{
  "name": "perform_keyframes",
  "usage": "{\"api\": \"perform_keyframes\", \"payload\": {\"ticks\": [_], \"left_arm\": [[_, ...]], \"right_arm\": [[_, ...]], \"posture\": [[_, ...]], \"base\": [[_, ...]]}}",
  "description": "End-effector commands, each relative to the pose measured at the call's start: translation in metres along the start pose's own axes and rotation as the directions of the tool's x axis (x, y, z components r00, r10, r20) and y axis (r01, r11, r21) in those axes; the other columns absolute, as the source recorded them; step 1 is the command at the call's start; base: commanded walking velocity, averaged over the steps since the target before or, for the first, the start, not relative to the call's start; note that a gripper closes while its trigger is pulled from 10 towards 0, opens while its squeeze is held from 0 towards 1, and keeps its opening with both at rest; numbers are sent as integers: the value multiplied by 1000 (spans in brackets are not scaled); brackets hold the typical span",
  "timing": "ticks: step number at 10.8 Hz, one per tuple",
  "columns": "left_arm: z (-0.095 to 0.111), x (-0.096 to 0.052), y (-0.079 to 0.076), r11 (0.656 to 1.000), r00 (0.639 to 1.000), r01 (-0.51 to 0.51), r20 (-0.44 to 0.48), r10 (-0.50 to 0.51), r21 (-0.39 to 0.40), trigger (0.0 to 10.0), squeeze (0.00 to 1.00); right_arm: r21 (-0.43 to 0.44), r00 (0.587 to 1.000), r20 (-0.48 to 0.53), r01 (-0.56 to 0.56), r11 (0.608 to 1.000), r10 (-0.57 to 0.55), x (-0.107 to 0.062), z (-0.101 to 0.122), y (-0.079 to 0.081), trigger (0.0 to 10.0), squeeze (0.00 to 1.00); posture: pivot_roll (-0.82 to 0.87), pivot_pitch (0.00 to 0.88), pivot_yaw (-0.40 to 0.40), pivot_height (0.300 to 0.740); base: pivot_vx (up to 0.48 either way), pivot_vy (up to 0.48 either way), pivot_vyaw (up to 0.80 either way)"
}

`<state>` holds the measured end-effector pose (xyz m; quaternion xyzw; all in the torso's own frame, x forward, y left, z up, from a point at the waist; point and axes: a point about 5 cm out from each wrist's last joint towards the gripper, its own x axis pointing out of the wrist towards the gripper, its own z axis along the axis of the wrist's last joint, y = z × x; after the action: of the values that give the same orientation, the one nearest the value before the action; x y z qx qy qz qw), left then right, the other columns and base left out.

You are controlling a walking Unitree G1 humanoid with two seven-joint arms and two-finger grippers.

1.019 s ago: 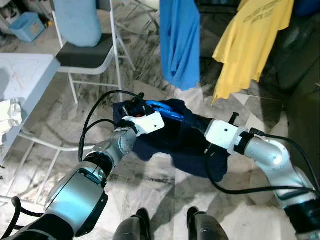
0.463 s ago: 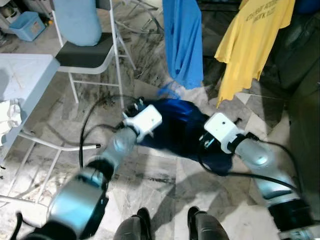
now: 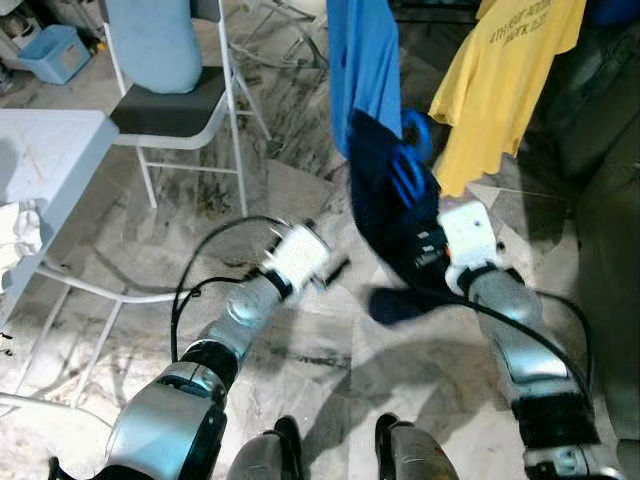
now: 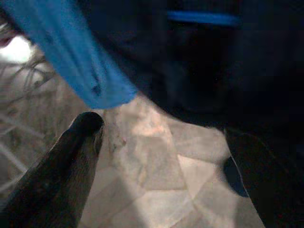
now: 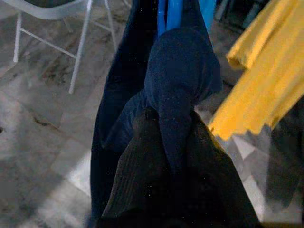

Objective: Hang hanger

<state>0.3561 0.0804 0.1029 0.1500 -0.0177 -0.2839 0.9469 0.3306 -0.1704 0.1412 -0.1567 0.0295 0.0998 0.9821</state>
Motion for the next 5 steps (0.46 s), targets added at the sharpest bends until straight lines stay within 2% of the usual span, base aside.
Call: {"api": "perform_keyframes", "payload": {"ticks": [1, 2, 3, 4, 5], "left_arm": [[-8, -6, 16, 984, 991, -130, -47, 125, -120, 10000, 0], [-13, -11, 28, 949, 971, -239, -79, 227, -207, 10000, 0], [-26, -20, 35, 909, 944, -326, -143, 298, -259, 10000, 0], [-33, -25, 37, 891, 931, -361, -168, 325, -274, 10000, 0], [-53, -41, 40, 833, 891, -445, -261, 372, -330, 10000, 0]], "right_arm": [[35, 1000, 14, 15, 999, -16, -2, -2, 1, 0, 0], [43, 999, -10, 54, 998, -53, -5, -12, -2, 0, 0], [61, 996, -38, 86, 994, -84, -9, -24, -5, 0, 0], [69, 994, -48, 96, 993, -93, -10, -28, -6, 0, 0], [62, 993, -50, 112, 992, -109, -14, -37, -5, 0, 0]], "posture": [[-224, 225, 130, 740], [-216, 211, 124, 740], [-202, 185, 115, 740], [-195, 174, 114, 740], [-173, 150, 108, 740]], "base": [[0, 0, 0], [0, 0, 0], [0, 0, 0], [0, 0, 0], [0, 0, 0]]}}
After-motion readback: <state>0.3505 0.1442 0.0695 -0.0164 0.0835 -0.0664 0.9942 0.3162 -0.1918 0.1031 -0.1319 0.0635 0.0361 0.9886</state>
